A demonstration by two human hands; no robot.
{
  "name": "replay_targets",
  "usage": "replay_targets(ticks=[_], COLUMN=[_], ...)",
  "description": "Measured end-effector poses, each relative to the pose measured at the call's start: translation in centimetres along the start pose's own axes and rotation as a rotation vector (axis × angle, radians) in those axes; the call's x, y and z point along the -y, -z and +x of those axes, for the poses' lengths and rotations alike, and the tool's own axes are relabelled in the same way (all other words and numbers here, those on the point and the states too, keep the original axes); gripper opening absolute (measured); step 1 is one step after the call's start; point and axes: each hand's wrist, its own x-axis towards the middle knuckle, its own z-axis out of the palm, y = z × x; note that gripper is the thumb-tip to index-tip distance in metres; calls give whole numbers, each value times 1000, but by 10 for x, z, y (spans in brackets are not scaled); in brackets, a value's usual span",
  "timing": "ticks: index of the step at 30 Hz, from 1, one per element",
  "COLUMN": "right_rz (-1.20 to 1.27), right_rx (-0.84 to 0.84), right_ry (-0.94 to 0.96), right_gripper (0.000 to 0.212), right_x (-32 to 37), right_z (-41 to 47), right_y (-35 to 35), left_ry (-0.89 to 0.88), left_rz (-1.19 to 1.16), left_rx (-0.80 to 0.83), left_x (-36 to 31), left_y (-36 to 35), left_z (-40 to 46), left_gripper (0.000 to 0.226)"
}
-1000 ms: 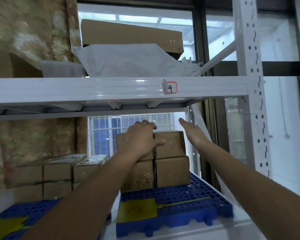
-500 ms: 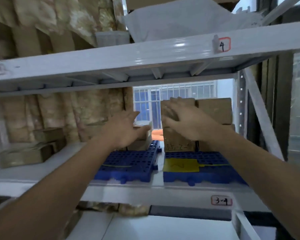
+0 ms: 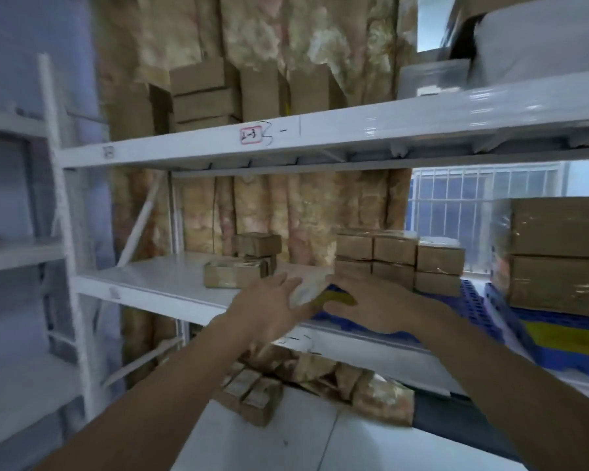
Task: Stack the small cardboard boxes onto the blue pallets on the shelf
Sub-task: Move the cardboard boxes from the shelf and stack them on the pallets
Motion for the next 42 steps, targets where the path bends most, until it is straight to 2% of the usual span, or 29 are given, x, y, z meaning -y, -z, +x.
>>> replay_targets(ticks=[4, 7, 11, 14, 18, 21, 23, 29, 33, 37, 42], right_rz=[30, 54, 70, 106, 66, -5, -40, -21, 53, 191, 532], right_rx=[35, 9, -47, -100, -116, -167, -208, -248, -330, -532, -590], right_ry=[-6, 20, 62, 107, 71, 32, 53, -57, -217, -365, -630], right_gripper=[81, 68, 64, 55, 57, 65, 63, 67, 64, 56, 70], right_x=[59, 98, 126, 130, 129, 129, 129, 112, 100, 88, 72], right_z=[46, 79, 125, 162, 210, 242, 262, 310, 331, 349, 366], right_y=[-32, -47, -59, -65, -67, -56, -48, -39, -35, -32, -42], left_ry=[48, 97, 111, 119, 116, 89, 66, 15, 12, 54, 205], left_rz=[-18, -55, -124, -133, -112, -100, -115, -250, -489, -694, -981], left_rx=[-29, -30, -91, -77, -94, -123, -159, -174, -145, -138, -56], left_x=[83, 132, 184, 215, 243, 256, 265, 286, 283, 278, 288], left_y=[0, -2, -9, -11, -4, 7, 14, 22, 12, 7, -13], left_z=[-20, -27, -19, 0, 37, 69, 92, 162, 213, 265, 308], left_gripper=[83, 82, 76, 81, 84, 76, 71, 94, 85, 91, 99])
